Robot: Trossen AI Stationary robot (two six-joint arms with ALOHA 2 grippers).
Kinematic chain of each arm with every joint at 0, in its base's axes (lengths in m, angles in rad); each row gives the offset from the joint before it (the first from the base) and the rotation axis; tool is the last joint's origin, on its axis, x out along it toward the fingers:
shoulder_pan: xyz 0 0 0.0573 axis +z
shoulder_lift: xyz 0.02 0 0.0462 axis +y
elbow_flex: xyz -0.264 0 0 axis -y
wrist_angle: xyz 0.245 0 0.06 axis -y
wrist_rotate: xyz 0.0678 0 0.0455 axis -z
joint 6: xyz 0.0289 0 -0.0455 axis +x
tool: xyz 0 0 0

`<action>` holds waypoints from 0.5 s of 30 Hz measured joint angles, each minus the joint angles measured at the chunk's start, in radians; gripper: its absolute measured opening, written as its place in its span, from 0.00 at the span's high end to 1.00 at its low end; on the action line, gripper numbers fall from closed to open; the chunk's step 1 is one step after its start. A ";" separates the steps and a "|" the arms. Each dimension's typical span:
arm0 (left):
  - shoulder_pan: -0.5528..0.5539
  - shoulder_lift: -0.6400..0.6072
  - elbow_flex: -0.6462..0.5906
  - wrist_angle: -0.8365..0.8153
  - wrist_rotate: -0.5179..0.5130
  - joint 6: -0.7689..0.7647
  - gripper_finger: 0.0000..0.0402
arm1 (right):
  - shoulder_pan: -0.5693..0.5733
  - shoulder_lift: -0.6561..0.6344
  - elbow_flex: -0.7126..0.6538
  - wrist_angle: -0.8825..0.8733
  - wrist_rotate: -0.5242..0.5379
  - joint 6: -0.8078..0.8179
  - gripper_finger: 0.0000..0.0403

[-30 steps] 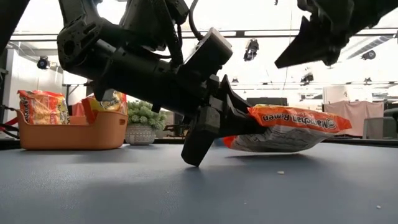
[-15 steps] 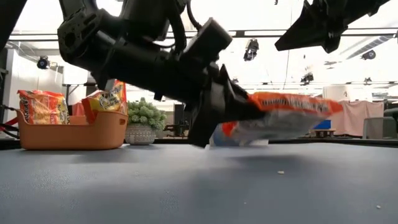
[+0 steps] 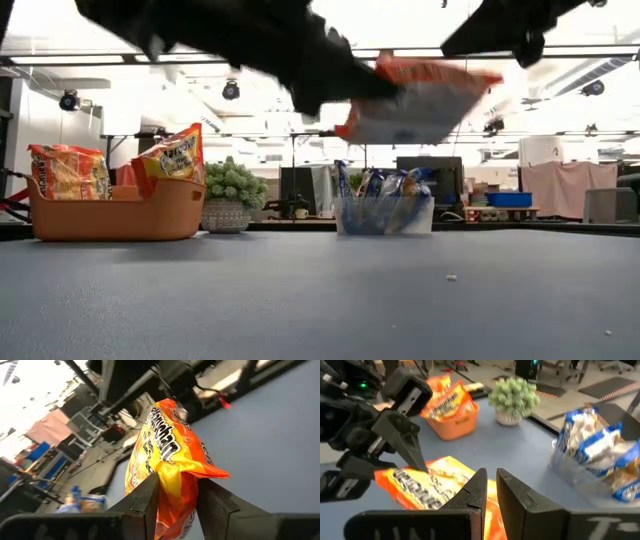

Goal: Sort Maruchan noodles
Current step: Put the orange noodle pack into the orange bin

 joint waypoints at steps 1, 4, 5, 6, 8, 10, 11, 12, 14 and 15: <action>-0.008 -0.027 -0.002 -0.018 -0.019 -0.002 0.77 | 0.000 -0.012 0.008 0.000 0.000 -0.018 0.92; -0.033 -0.107 -0.017 -0.061 -0.091 -0.004 0.77 | 0.000 -0.045 0.030 0.004 0.015 -0.061 0.92; -0.042 -0.137 -0.028 -0.067 -0.108 -0.004 0.77 | 0.000 -0.054 0.032 0.002 0.029 -0.074 0.92; -0.051 -0.165 -0.040 -0.069 -0.127 -0.006 0.77 | 0.000 -0.062 0.034 0.005 0.040 -0.086 0.92; -0.068 -0.227 -0.068 -0.069 -0.161 -0.011 0.77 | 0.000 -0.077 0.036 0.012 0.055 -0.108 0.92; -0.084 -0.294 -0.100 -0.067 -0.209 -0.020 0.77 | 0.000 -0.085 0.036 0.014 0.060 -0.116 0.92; -0.090 -0.324 -0.117 -0.066 -0.242 -0.026 0.77 | 0.000 -0.086 0.036 0.013 0.064 -0.118 0.92; -0.097 -0.357 -0.135 -0.066 -0.276 -0.027 0.77 | 0.000 -0.085 0.036 0.013 0.071 -0.118 0.92; -0.109 -0.416 -0.177 -0.070 -0.368 -0.021 0.77 | 0.000 -0.080 0.036 0.011 0.076 -0.119 0.92; -0.114 -0.446 -0.199 -0.073 -0.410 -0.013 0.77 | 0.000 -0.077 0.036 0.011 0.076 -0.118 0.92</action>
